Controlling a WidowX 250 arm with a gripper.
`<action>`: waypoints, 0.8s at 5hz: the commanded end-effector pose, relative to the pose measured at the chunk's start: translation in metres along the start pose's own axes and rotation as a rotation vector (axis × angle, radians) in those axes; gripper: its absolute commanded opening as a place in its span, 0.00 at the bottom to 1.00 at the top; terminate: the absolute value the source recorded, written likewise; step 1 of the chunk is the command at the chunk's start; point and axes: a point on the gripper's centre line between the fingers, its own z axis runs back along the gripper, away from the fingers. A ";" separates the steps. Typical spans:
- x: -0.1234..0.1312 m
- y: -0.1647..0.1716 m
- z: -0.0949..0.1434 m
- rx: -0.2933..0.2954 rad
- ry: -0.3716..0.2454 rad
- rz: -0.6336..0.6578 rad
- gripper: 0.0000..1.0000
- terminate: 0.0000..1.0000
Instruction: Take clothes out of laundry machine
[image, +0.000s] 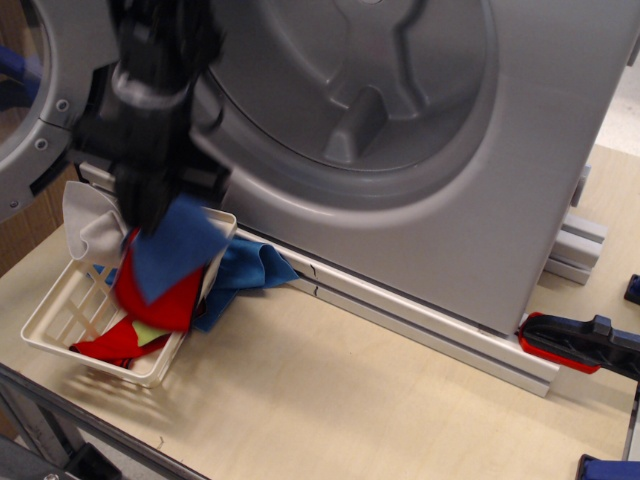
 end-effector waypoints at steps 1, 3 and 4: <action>-0.011 0.013 -0.024 -0.020 0.018 0.050 0.00 0.00; -0.009 0.025 -0.050 -0.102 -0.126 0.121 0.00 0.00; -0.008 0.025 -0.045 -0.145 -0.133 0.138 1.00 0.00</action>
